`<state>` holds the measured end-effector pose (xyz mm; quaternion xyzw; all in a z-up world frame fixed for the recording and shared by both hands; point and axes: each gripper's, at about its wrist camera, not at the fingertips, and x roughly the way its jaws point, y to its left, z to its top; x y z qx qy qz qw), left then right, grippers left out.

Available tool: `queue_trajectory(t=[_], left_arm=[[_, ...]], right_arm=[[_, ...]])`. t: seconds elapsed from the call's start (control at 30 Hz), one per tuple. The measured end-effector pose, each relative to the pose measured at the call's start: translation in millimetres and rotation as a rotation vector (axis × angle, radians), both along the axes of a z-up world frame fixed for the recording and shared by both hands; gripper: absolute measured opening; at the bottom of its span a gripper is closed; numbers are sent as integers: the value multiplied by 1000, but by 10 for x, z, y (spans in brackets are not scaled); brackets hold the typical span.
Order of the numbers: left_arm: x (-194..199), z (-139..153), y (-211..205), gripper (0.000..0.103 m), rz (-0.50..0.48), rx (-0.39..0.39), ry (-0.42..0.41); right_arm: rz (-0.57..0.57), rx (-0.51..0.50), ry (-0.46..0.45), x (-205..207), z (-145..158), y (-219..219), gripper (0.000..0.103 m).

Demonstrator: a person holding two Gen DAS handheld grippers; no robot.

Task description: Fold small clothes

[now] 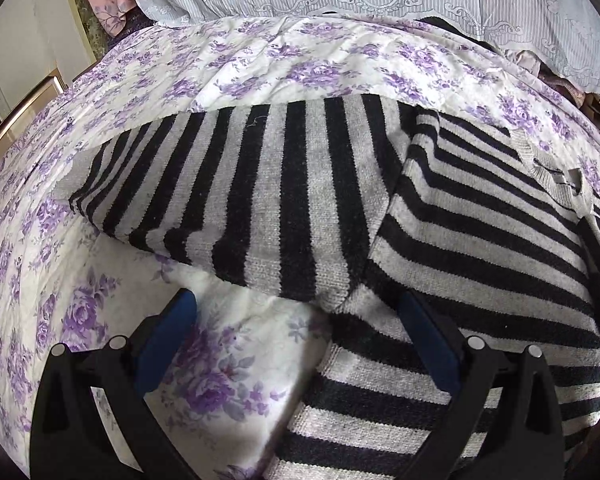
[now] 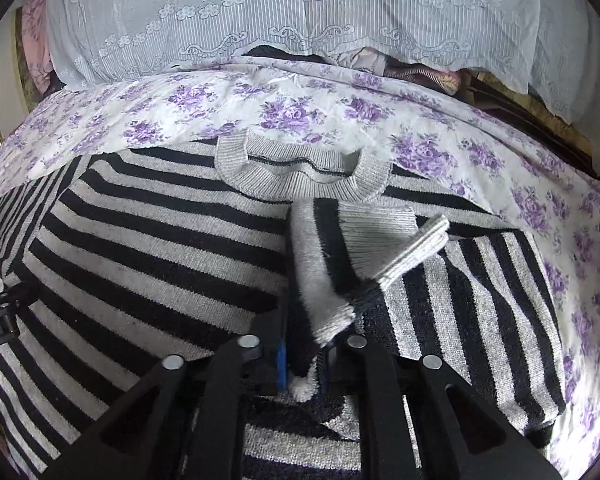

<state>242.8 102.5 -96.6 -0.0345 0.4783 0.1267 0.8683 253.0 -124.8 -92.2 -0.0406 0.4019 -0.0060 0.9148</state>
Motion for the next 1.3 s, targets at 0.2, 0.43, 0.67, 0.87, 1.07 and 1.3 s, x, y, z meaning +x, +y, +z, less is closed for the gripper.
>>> queue_trajectory(t=[0.2, 0.43, 0.67, 0.87, 1.07, 1.3], left_arm=[[4, -1, -3, 99, 2, -4, 0], [6, -13, -23, 99, 2, 7, -2], [0, 4, 47, 99, 11, -10, -7], [-20, 57, 271, 99, 71, -98, -28], [-4, 33, 224, 99, 58, -66, -16], [4, 20, 226, 99, 59, -64, -15]], right_arm=[[47, 262, 5, -399, 192, -352, 44], [-104, 676, -24, -543, 311, -1151, 44], [-200, 715, 63, 8, 146, -1007, 14], [41, 392, -43, -2, 395, 8, 7], [168, 137, 75, 35, 41, 482, 28], [33, 142, -155, -300, 653, -278, 33]])
